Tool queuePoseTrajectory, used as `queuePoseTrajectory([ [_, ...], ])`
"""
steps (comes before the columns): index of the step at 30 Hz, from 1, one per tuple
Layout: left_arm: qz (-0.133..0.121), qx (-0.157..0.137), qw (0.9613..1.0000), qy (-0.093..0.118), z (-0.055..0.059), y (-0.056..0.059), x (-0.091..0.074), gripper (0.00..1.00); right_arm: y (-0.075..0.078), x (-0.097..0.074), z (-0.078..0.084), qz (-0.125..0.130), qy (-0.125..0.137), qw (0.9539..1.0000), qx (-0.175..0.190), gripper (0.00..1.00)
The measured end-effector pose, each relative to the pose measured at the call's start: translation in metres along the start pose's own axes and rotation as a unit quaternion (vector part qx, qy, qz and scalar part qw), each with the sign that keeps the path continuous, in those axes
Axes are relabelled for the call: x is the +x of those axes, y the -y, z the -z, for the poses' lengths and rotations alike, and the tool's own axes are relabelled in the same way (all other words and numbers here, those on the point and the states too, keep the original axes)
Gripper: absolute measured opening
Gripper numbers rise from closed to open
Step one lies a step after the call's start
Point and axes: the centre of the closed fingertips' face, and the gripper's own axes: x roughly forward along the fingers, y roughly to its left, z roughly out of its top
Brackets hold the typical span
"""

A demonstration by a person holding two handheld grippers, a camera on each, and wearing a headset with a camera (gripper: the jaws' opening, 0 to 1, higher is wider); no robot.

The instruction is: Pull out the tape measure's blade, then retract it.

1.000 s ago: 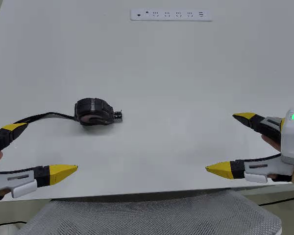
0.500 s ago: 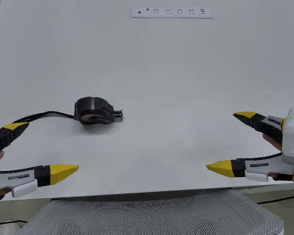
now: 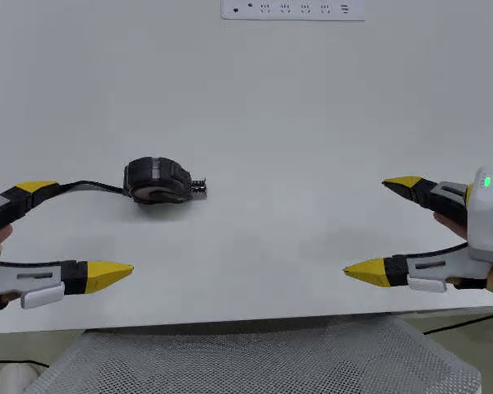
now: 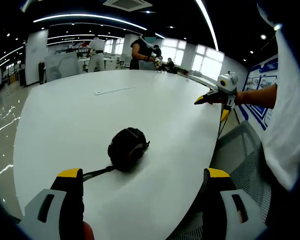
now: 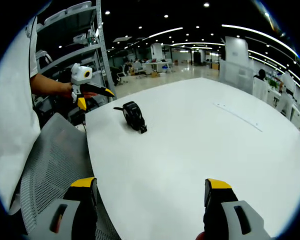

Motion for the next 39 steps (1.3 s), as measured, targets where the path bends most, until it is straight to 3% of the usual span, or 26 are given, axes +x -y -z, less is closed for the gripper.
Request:
queuePoseTrajectory([
  [9,0.034,0.055,0.9974,-0.032,-0.005,-0.009,0.02,0.94,0.009,0.011,-0.002,-0.018,-0.016,0.9993,-0.029,0.9],
  [14,0.05,0.082,0.9942,-0.049,-0.007,-0.012,0.031,0.93,0.01,0.018,-0.003,-0.03,-0.026,0.9982,-0.045,0.89],
  [17,0.061,0.107,0.9901,-0.067,-0.004,-0.015,0.038,0.91,0.01,0.024,-0.004,-0.037,-0.032,0.9974,-0.053,0.89],
  [21,0.068,0.111,0.9887,-0.073,-0.005,-0.018,0.044,0.9,0.01,0.03,-0.006,-0.047,-0.038,0.996,-0.066,0.89],
  [27,0.08,0.131,0.9834,-0.098,0.0,-0.02,0.054,0.89,0.008,0.044,-0.011,-0.063,-0.046,0.9931,-0.088,0.88],
  [39,0.079,0.145,0.9762,-0.14,0.013,-0.033,0.07,0.76,0.008,0.064,-0.025,-0.086,-0.044,0.9898,-0.105,0.87],
])
